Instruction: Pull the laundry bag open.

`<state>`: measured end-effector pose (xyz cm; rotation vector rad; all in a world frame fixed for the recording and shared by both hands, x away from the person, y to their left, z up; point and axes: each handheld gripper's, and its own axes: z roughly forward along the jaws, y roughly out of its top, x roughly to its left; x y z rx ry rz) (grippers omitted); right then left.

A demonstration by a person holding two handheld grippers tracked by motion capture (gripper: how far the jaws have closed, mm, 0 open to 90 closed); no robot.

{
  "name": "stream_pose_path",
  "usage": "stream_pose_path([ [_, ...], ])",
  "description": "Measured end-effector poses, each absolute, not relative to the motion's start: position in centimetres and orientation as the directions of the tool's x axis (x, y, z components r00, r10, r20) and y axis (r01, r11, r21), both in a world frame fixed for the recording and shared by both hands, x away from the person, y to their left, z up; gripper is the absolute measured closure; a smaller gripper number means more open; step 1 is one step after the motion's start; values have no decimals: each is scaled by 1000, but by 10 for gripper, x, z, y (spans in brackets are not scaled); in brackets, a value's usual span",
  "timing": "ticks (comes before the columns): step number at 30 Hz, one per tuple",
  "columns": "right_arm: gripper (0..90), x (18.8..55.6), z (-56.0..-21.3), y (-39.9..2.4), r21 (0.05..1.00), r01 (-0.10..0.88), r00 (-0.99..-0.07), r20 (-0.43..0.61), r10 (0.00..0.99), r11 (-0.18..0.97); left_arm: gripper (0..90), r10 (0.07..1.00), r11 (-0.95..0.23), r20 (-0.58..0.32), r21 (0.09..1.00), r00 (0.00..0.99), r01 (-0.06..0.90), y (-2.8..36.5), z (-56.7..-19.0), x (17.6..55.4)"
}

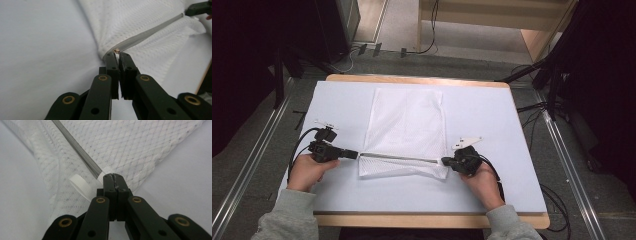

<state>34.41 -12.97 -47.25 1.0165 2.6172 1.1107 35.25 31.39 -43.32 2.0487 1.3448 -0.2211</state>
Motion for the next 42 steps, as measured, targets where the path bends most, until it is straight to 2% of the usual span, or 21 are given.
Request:
stream_pose_path([
  [7,900,344,-472,-129,671,550,-756,149,637,496,881,722,-261,-498,447,480,856,314,-434,351],
  [10,900,347,-471,-130,655,594,-731,197,653,467,877,714,-284,-483,462,507,840,309,-433,349],
  [16,900,344,-470,-128,657,579,-740,174,650,483,867,701,-306,-467,485,539,819,305,-433,346],
  [19,900,342,-469,-129,653,589,-735,188,651,476,837,688,-313,-470,494,553,811,305,-435,345],
  [23,900,340,-468,-130,651,589,-737,189,649,479,735,668,-315,-482,508,567,802,305,-434,345],
  [32,781,342,-463,-132,685,571,-744,198,638,453,574,670,-316,-439,561,599,765,306,-430,344],
  [39,597,347,-459,-140,718,575,-730,235,642,392,470,691,-298,-395,608,606,736,310,-426,344],
  [42,549,349,-457,-146,722,582,-720,242,651,375,450,708,-288,-370,626,601,725,313,-424,343],
])
